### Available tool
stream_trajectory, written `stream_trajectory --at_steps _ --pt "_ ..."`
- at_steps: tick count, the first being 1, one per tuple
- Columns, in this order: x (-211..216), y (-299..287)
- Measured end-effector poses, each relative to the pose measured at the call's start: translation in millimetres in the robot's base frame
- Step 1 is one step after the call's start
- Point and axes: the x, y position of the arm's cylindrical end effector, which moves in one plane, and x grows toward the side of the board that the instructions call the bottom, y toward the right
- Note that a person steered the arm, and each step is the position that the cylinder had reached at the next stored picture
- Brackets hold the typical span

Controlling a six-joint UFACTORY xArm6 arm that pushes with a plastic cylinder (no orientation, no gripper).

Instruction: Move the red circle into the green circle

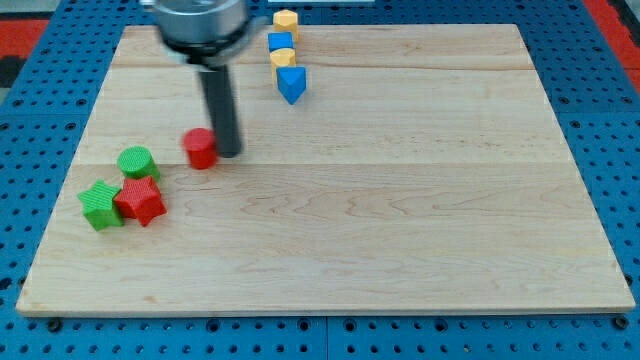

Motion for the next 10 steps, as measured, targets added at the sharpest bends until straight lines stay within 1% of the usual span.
stream_trajectory --at_steps 1,2,3,4,5,6,7,8,9,10 --pt "-3 -28" --pt "-45 -37" --pt "-48 -75" --pt "-17 -74" --pt "-12 -81" --pt "4 -78" --pt "17 -92" --pt "-15 -46" --pt "-38 24" --pt "-34 120"
